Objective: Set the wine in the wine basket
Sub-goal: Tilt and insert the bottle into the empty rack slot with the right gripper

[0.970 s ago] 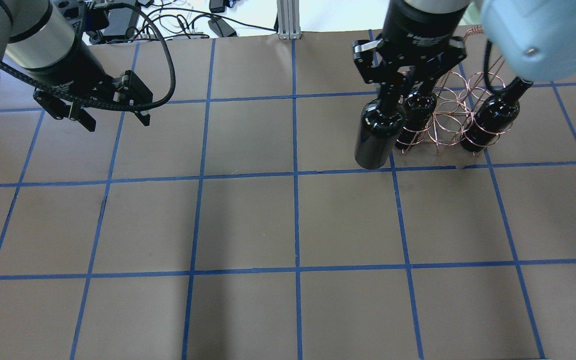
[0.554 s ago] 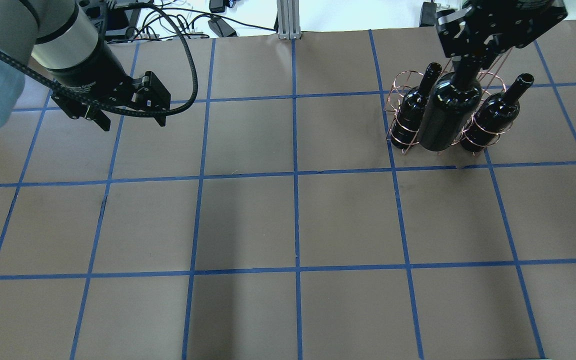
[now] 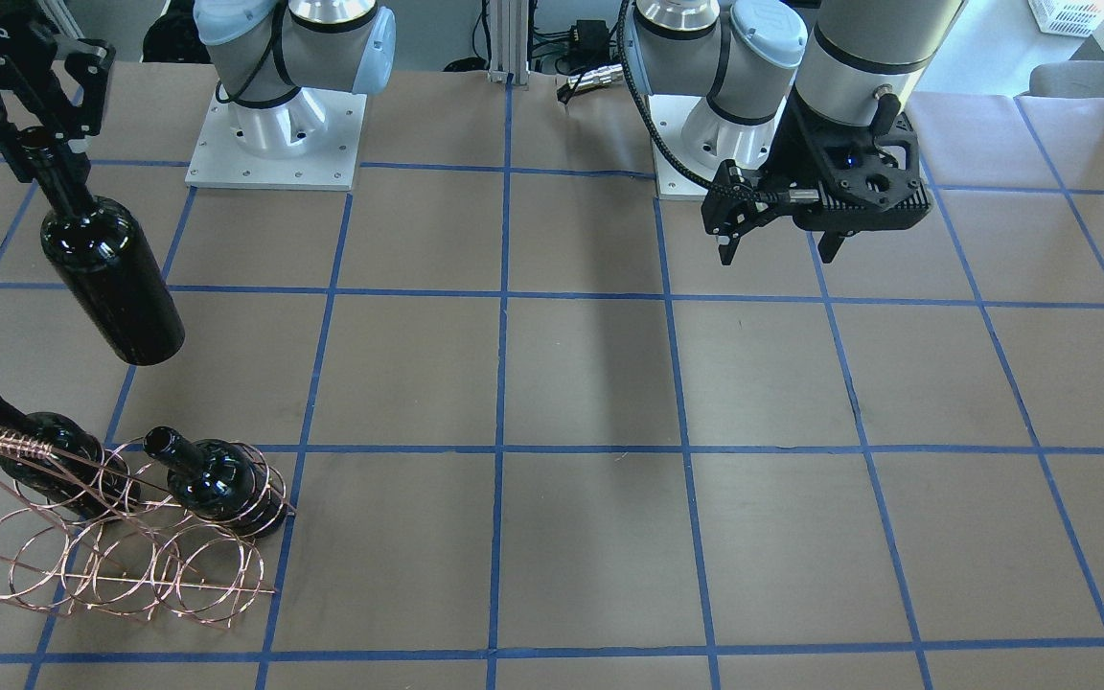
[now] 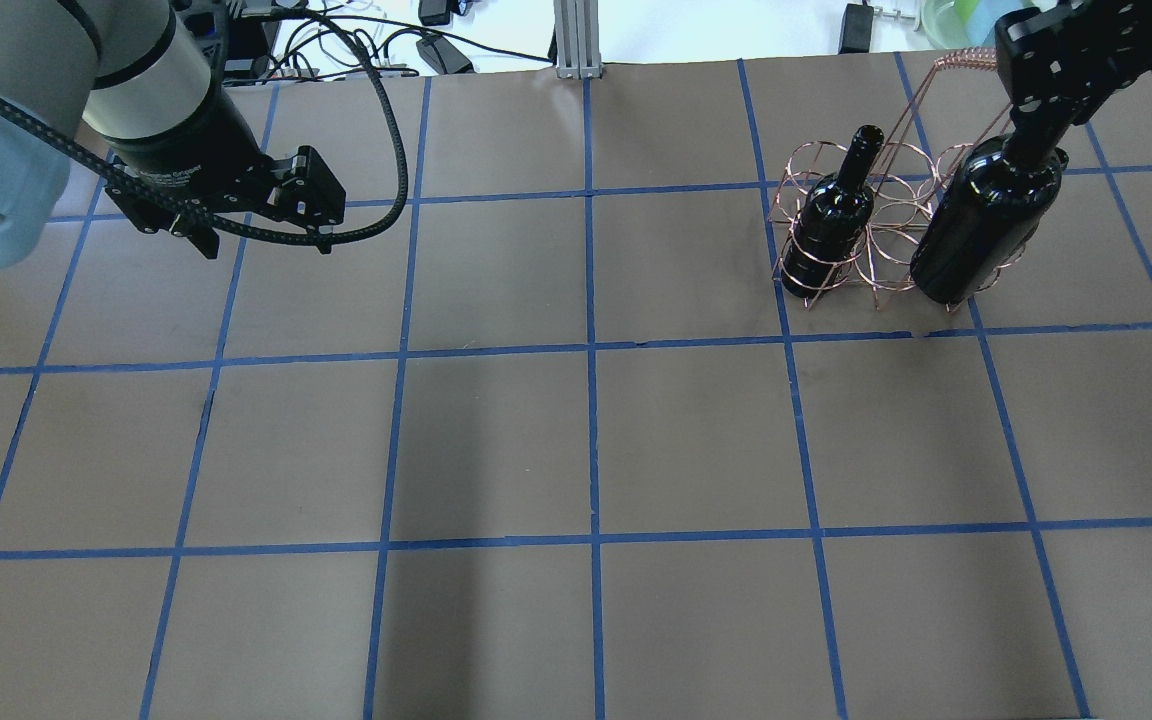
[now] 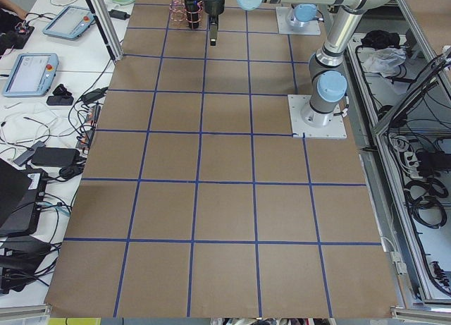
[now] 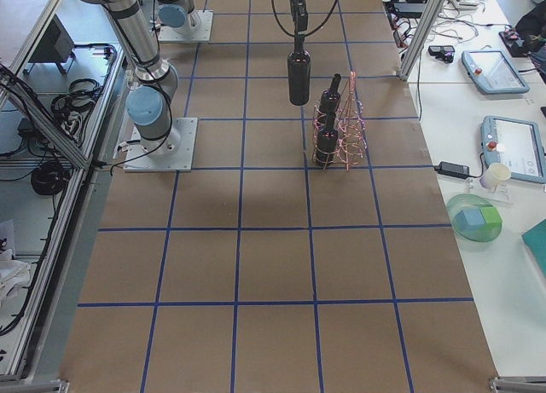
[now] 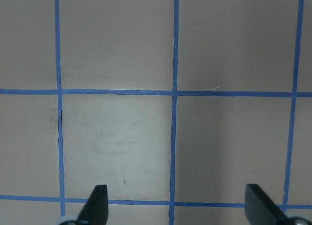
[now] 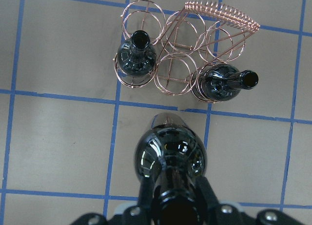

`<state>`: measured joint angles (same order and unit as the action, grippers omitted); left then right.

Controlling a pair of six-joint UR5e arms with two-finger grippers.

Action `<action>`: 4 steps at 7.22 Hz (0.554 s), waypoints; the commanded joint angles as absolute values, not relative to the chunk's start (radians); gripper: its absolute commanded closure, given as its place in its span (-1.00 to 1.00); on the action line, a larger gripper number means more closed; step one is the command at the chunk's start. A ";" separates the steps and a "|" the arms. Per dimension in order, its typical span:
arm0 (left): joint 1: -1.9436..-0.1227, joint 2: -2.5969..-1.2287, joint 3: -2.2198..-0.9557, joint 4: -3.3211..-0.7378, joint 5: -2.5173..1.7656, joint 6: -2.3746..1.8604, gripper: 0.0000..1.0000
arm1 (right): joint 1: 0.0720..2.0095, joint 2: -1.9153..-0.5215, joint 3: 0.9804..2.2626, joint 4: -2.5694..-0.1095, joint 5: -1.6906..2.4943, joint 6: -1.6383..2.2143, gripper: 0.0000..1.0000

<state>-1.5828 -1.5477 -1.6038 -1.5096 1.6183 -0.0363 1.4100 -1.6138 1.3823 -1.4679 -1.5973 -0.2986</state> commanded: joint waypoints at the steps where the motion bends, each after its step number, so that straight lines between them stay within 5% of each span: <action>1: -1.583 -1.548 -1.605 -1.509 1.620 -0.035 -1.00 | 1.353 -1.565 1.381 -1.474 -1.491 -0.397 1.00; 4: -1.577 -1.548 -1.605 -1.509 1.620 -0.035 -1.00 | 1.344 -1.513 1.379 -1.543 -1.493 -0.445 1.00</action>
<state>-1.5802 -1.5478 -1.6045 -1.5098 1.6199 -0.0353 1.3488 -1.5352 1.3794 -1.5144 -1.4948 -0.4350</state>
